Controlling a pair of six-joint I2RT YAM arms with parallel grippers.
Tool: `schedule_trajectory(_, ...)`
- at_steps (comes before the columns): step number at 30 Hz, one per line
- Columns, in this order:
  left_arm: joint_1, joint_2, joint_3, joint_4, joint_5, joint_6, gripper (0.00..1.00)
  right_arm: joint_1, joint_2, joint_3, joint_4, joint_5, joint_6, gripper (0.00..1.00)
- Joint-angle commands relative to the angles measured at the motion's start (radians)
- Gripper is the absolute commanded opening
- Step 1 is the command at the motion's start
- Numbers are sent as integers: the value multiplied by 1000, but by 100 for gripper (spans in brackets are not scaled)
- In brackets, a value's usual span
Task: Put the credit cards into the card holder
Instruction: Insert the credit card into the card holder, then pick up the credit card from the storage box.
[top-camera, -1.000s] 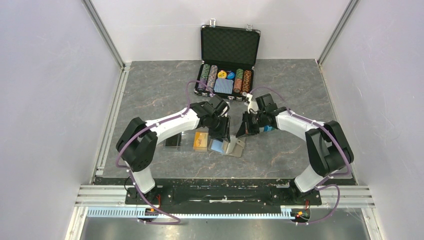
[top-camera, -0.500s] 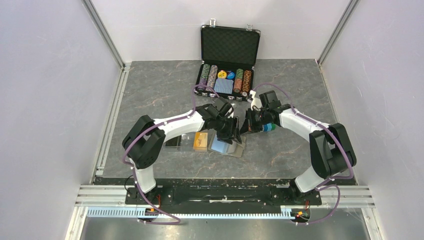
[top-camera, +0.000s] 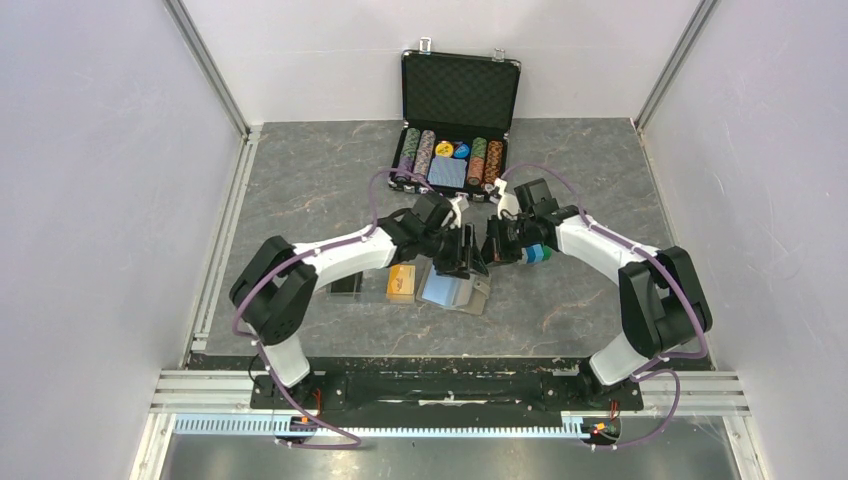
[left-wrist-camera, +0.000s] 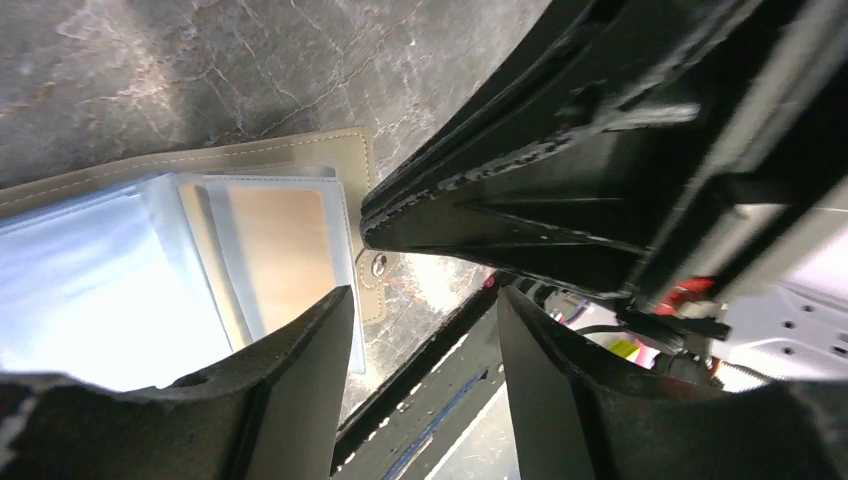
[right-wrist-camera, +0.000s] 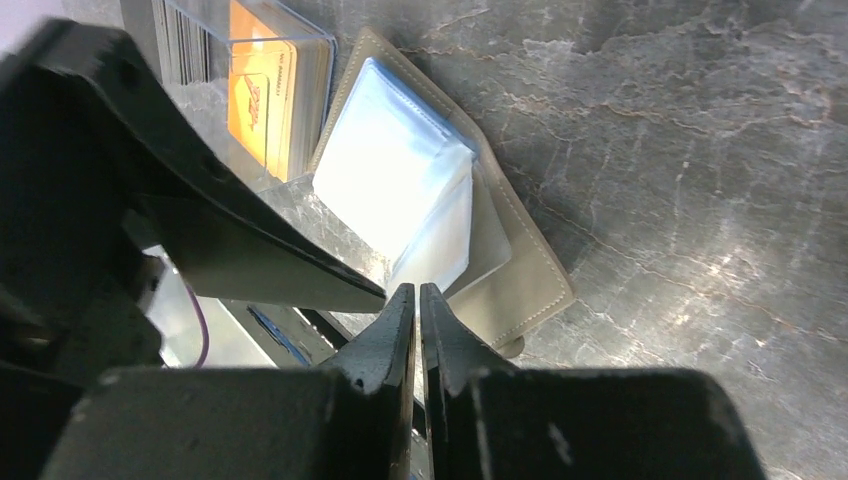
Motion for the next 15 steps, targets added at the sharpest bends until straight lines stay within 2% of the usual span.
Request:
schedule_trajectory(1, 58, -134, -65, 146, 36, -74, 62, 29, -9, 45, 5, -16, -5, 7)
schedule_trajectory(9, 207, -301, -212, 137, 47, -84, 62, 75, 17, 59, 18, -20, 8, 8)
schedule_trajectory(12, 272, -370, -251, 55, 39, -50, 62, 96, 30, 64, 26, -21, 15, 8)
schedule_trajectory(15, 326, -426, -262, -102, 0, 33, 61, 120, 41, 75, 34, -16, 28, 9)
